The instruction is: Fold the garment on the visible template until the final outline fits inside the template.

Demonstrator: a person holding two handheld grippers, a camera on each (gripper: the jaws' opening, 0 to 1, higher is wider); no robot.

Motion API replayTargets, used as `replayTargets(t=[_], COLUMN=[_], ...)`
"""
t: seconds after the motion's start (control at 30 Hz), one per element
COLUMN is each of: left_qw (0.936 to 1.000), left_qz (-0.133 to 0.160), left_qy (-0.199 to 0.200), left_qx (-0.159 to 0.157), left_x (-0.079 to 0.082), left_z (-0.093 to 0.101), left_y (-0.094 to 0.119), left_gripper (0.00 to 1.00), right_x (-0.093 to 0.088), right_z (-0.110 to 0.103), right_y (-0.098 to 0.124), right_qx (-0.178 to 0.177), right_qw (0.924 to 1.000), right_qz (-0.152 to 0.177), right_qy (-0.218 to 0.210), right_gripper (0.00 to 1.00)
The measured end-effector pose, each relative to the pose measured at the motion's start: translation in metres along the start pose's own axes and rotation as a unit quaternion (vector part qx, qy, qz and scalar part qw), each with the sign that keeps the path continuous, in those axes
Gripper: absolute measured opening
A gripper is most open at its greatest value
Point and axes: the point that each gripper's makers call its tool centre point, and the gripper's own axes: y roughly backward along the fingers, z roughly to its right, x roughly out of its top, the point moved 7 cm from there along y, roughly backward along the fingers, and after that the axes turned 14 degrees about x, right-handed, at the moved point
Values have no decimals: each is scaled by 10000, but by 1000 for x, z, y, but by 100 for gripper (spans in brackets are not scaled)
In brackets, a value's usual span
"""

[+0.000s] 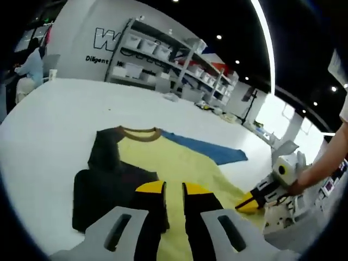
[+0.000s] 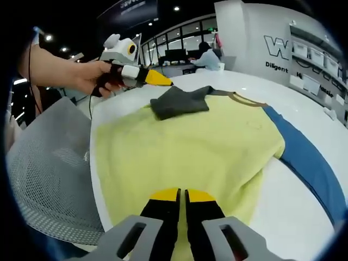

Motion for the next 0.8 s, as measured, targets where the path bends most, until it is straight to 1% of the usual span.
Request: replayTargets(t=[0.03, 0.07, 0.1, 0.13, 0.17, 0.2, 0.3, 0.33, 0.4, 0.43, 0.5, 0.53, 0.57, 0.63, 0.67, 0.73, 0.77, 0.8], left_qw=[9999, 9994, 9989, 9972, 9960, 9939, 9889, 9885, 9849, 9853, 9837, 9821, 9812, 9798, 9777, 9759, 9769, 9753], left_qz=[86, 63, 13, -79, -152, -300, -683, -740, -1030, -1036, -1214, -1323, -1369, -1462, -1513, -1550, -1497, -1525], left_qy=[-55, -21, -18, -81, -101, -84, -131, -126, -163, -175, -116, -153, -161, -231, -307, -259, -256, -280], left_qx=[115, 332, 471, 744, 878, 1060, 1312, 1314, 1379, 1347, 1323, 1335, 1347, 1344, 1424, 1517, 1504, 1572], left_x=[3, 3, 3, 2, 2, -1, -8, -10, -17, -19, -24, -28, -30, -35, -38, -41, -40, -40], left_z=[-8, -23, -32, -48, -57, -70, -90, -91, -97, -97, -96, -94, -93, -91, -92, -93, -93, -95], left_y=[3, 6, 8, 9, 9, 9, 8, 7, 5, 4, 3, 2, 2, 1, 1, 1, 1, 2], left_gripper=[8, 7, 9, 11, 13, 14, 16, 16, 17, 17, 18, 19, 20, 16, 15, 14, 12, 10], right_x=[0, 0, 0, 0, 0, 0, 0, 0, 0, 0, 0, 0, 0, 0, 0, 0, 0, 0], right_z=[0, 0, 0, -1, -1, -1, -1, -1, -1, -1, -1, -1, -1, -1, -1, -1, -1, -1], right_y=[0, 0, 0, 0, 0, 0, 0, 0, 0, 0, 0, 0, 0, 0, 0, 0, 0, 0], right_qx=[-6, -13, -16, -23, -27, -32, -43, -45, -46, -49, -53, -55, -57, -59, -58, -55, -55, -53], right_qw=[10000, 10000, 10000, 10000, 10000, 10000, 10000, 10000, 10000, 10000, 10000, 10000, 10000, 10000, 10000, 10000, 10000, 10000], right_qz=[7, 20, 29, 34, 38, 42, 36, 33, 26, 21, 23, 22, 22, 21, 22, 15, 12, 10], right_qy=[-1, -7, -11, -10, -12, -12, -8, -7, -8, -4, -11, -8, -9, -6, -8, -4, -5, -3], right_gripper=[0, 0, 0, 0, 0, 0, 0, 0, 0, 0, 0, 0, 0, 0, 0, 0, 0, 0])
